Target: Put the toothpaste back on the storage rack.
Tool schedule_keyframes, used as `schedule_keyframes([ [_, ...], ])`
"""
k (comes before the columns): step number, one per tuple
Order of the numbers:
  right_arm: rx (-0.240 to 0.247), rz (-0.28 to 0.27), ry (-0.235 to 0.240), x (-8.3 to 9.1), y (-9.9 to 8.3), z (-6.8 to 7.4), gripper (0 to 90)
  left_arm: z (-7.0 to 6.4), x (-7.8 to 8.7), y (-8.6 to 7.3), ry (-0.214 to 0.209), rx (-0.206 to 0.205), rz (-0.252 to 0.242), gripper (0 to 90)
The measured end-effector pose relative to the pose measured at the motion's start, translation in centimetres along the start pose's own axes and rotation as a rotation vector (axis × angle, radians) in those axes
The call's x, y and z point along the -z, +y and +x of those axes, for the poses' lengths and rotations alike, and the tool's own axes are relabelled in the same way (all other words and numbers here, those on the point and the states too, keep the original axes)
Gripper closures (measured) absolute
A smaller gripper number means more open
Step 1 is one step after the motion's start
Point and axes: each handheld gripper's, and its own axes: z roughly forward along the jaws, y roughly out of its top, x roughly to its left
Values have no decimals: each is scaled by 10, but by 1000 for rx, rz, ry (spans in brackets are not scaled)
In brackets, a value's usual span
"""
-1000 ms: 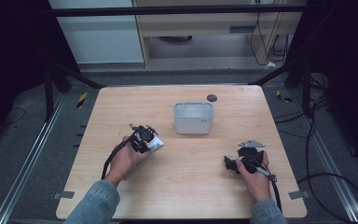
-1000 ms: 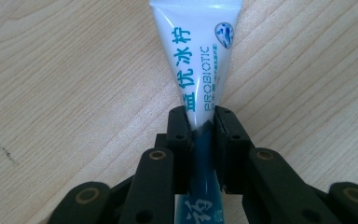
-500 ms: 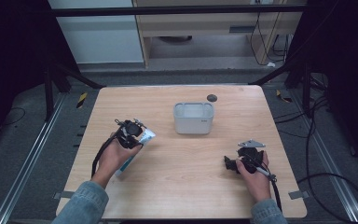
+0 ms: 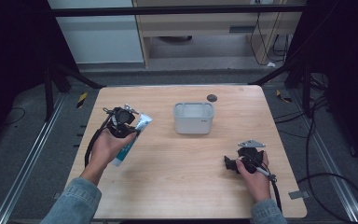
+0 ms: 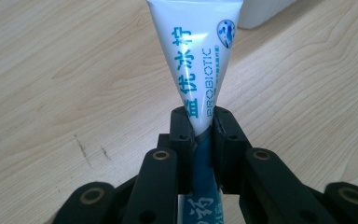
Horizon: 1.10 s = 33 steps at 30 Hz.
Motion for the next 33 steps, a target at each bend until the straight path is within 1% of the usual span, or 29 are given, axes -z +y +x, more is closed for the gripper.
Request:
schedule_keyframes([
  [5, -1, 0, 0, 0, 0, 0, 7, -6, 2, 9, -9, -7, -24, 796],
  [6, -1, 0, 0, 0, 0, 0, 6, -7, 2, 11, -12, -17, -26, 795],
  [9, 0, 0, 1, 0, 0, 0, 6, -11, 2, 17, -40, -21, -47, 795],
  [11, -1, 0, 1, 0, 0, 0, 6, -14, 3, 22, -41, -35, -48, 795],
  [15, 1, 0, 0, 0, 0, 0, 6, -19, 4, 30, -42, -36, -70, 796],
  [22, 1, 0, 0, 0, 0, 0, 6, -26, 8, 44, -39, -58, -87, 796],
  [28, -1, 1, 1, 0, 0, 0, 6, -29, 12, 52, -34, -54, -116, 796],
  [31, 0, 1, 0, 0, 0, 0, 6, -33, 14, 55, -36, -46, -135, 796],
  [33, 1, 2, 1, 0, 0, 0, 6, -36, 15, 58, -36, -50, -143, 796],
])
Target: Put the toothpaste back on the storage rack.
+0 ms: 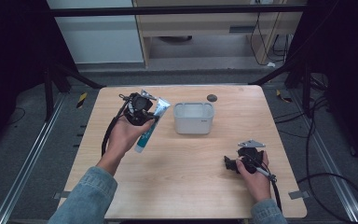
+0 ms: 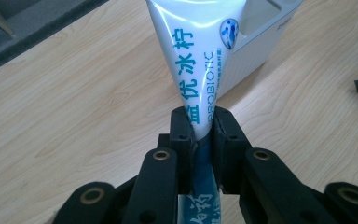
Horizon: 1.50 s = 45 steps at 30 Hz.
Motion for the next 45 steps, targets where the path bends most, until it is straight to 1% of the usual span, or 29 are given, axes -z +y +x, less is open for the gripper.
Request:
schedule_keyframes([
  [1, 0, 0, 0, 0, 0, 0, 6, -1, 0, 2, 3, -5, -2, 796],
  [4, 0, 0, -1, 0, 0, 0, 6, -6, 0, 7, 9, 5, -22, 796],
  [5, 12, -3, -6, -1, 0, -1, 6, -8, 0, 8, 14, 7, -29, 796],
  [6, 14, -4, -6, -1, 0, -1, 6, -10, -1, 10, 22, 11, -36, 796],
  [9, 12, -3, -6, -1, 0, -1, 6, -15, -3, 15, 24, -1, -42, 796],
  [11, 12, -2, -6, -1, 0, -1, 5, -17, -5, 18, 24, 2, -51, 796],
  [15, 14, -2, -4, -1, 0, -1, 4, -22, -7, 23, 50, -7, -56, 796],
  [17, 9, -1, 3, -1, 0, -1, 4, -24, -7, 25, 61, 10, -75, 796],
  [20, 10, 0, 4, -1, 0, -1, 4, -26, -7, 30, 78, 20, -103, 796],
  [24, 10, 1, 4, -1, 0, -1, 4, -30, -8, 36, 83, 36, -146, 796],
  [29, 8, 0, 4, -1, 0, -1, 4, -39, -15, 40, 95, 37, -162, 796],
  [32, 12, 0, 5, 0, 0, -1, 4, -43, -19, 43, 87, 34, -175, 796],
  [34, 12, 1, 6, 0, 0, -1, 4, -44, -19, 47, 65, 48, -192, 796],
  [35, 15, 1, 6, 0, 0, -1, 4, -44, -19, 49, 62, 48, -196, 796],
  [36, 16, 1, 6, 0, 0, -1, 4, -46, -19, 52, 65, 49, -206, 796],
  [37, 16, 1, 6, 0, 0, -1, 4, -46, -18, 54, 74, 37, -207, 796],
  [38, 14, 2, 7, 0, 0, -1, 4, -46, -18, 56, 77, 37, -214, 796],
  [41, 19, 1, 11, 0, -1, -2, 4, -45, -19, 62, 67, 48, -220, 796],
  [45, 16, 0, 12, 0, 0, -1, 4, -44, -21, 68, 78, 48, -234, 796],
])
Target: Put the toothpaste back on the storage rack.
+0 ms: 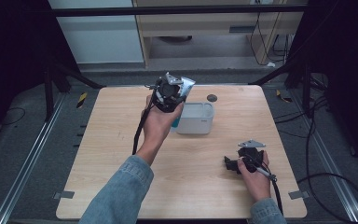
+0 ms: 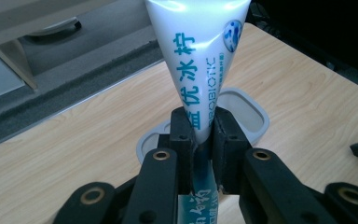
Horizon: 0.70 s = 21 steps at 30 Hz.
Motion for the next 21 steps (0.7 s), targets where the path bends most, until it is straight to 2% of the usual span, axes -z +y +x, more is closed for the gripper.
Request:
schedule_keyframes([
  [5, -1, 1, 1, 0, 0, 0, 4, -8, 2, 11, 1, -13, -34, 796],
  [12, 1, 1, 6, 0, 0, 0, 4, -18, 5, 25, 1, -38, -48, 797],
  [16, 7, -1, 6, 0, 0, -1, 4, -21, 0, 33, 7, -58, -57, 796],
  [21, 6, -3, 7, 0, 0, -1, 4, -25, -10, 40, 8, -60, -67, 796],
])
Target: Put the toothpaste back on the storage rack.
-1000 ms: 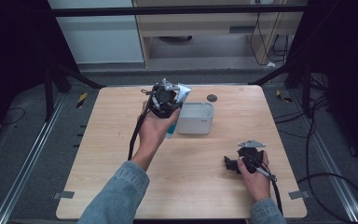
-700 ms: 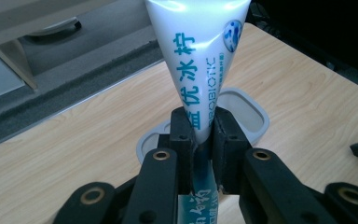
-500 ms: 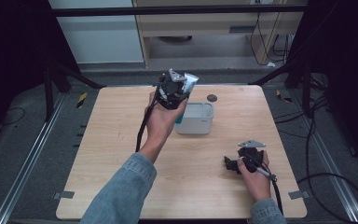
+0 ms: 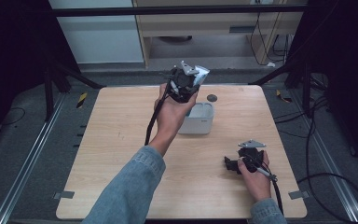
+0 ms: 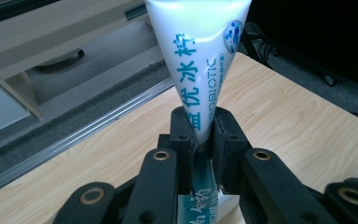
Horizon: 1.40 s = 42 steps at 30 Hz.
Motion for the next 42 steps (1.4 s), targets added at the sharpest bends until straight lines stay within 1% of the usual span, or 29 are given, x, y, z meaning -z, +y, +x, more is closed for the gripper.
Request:
schedule_keyframes([
  [3, 2, -2, 0, 0, 0, 0, 4, -1, -5, 4, -2, -3, -9, 796],
  [6, 1, -1, -1, 0, 0, 0, 4, -4, -9, 4, 6, -26, -10, 796],
  [10, 1, -1, -1, 0, 0, 0, 4, -5, -13, 3, -4, -16, -23, 797],
  [13, 0, -1, -1, 0, 0, 0, 4, -5, -11, 5, -4, -27, -33, 797],
  [14, 1, -1, -1, 0, 0, 0, 4, -5, -11, 6, -7, -23, -38, 797],
  [17, 3, 0, 1, 0, 0, 0, 3, -3, -8, 7, -25, 13, -61, 796],
  [18, 3, -1, 2, 0, 0, 0, 4, -2, -7, 8, -21, 11, -69, 796],
  [19, 4, 0, 1, 0, 0, 0, 3, -2, -7, 9, -16, 1, -73, 797],
  [20, 3, -1, 2, 0, 0, 0, 4, -2, -6, 10, -4, -15, -82, 796],
  [22, 4, 0, 2, 0, 0, -1, 3, -1, -5, 10, 5, -26, -98, 796],
  [24, 4, -1, 3, 0, 0, -1, 4, 0, -5, 10, 4, -15, -110, 796],
  [27, 4, 0, 3, 0, 0, 0, 4, 2, -4, 11, 11, -21, -129, 796],
  [29, 6, -2, 3, -1, 0, -1, 3, 3, -5, 11, 10, -14, -137, 796],
  [30, 6, -2, 3, -1, 0, -1, 3, 4, -7, 11, 6, -8, -142, 796],
  [32, 10, -1, 3, -1, 0, -1, 4, 4, -8, 10, 6, -11, -149, 796],
  [37, 10, -1, 3, -1, 0, -1, 3, 5, -17, 8, -3, -5, -148, 796],
  [42, 6, -1, 5, -1, 0, -1, 4, 5, -27, 3, -25, -9, -160, 796],
])
